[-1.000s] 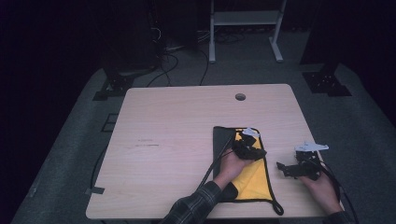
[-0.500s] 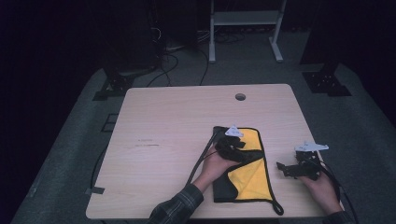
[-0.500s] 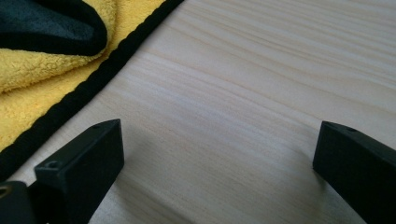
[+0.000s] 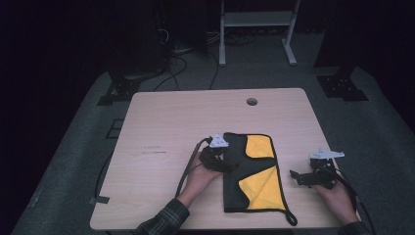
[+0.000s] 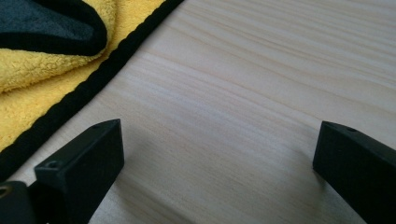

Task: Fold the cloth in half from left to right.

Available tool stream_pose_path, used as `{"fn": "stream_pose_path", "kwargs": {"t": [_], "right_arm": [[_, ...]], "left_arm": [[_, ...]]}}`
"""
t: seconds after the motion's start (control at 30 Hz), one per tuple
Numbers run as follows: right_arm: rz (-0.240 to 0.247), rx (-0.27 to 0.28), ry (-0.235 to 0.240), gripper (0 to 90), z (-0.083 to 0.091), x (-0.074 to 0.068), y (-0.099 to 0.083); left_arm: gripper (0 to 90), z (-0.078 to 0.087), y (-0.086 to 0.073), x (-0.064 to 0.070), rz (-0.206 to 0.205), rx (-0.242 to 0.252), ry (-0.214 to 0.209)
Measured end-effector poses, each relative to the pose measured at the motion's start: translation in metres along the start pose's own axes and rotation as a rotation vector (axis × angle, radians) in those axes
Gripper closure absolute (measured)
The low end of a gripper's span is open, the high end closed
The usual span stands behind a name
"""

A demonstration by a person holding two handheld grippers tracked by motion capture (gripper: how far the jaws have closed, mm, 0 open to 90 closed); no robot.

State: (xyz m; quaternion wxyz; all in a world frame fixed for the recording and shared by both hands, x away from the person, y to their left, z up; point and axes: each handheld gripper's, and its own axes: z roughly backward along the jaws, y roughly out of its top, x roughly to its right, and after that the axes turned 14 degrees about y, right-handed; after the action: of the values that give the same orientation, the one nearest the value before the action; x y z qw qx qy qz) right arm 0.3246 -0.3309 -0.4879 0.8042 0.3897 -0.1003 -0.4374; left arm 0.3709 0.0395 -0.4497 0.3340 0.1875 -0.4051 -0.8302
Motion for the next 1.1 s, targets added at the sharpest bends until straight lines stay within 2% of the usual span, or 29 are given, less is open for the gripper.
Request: {"fn": "stream_pose_path", "kwargs": {"t": [0.2, 0.3, 0.43, 0.57, 0.67, 0.8, 0.93, 1.1], "right_arm": [[0.0, 0.0, 0.0, 1.1, 0.0, 0.0, 0.0], [0.0, 0.0, 0.0, 1.1, 0.0, 0.0, 0.0], [0.0, 0.0, 0.0, 1.1, 0.0, 0.0, 0.0], [0.0, 0.0, 0.0, 1.1, 0.0, 0.0, 0.0], [0.0, 0.0, 0.0, 1.1, 0.0, 0.0, 0.0], [0.0, 0.0, 0.0, 1.1, 0.0, 0.0, 0.0], [0.0, 0.0, 0.0, 1.1, 0.0, 0.0, 0.0], [0.0, 0.0, 0.0, 1.1, 0.0, 0.0, 0.0]], "left_arm": [[25.4, -0.002, -0.017, -0.018, 0.037, -0.037, 0.065], [25.8, -0.008, -0.02, -0.021, 0.054, -0.054, 0.082], [26.4, -0.015, -0.023, -0.019, 0.034, -0.08, 0.117], [30.6, -0.014, -0.026, -0.014, 0.011, -0.086, 0.123], [43.4, -0.012, -0.026, -0.009, 0.003, -0.088, 0.12], [57.1, -0.008, -0.027, -0.004, 0.024, -0.099, 0.137], [80.2, -0.008, -0.026, 0.001, 0.023, -0.106, 0.098], [84.9, -0.004, -0.027, -0.002, 0.01, -0.116, 0.083]]}}
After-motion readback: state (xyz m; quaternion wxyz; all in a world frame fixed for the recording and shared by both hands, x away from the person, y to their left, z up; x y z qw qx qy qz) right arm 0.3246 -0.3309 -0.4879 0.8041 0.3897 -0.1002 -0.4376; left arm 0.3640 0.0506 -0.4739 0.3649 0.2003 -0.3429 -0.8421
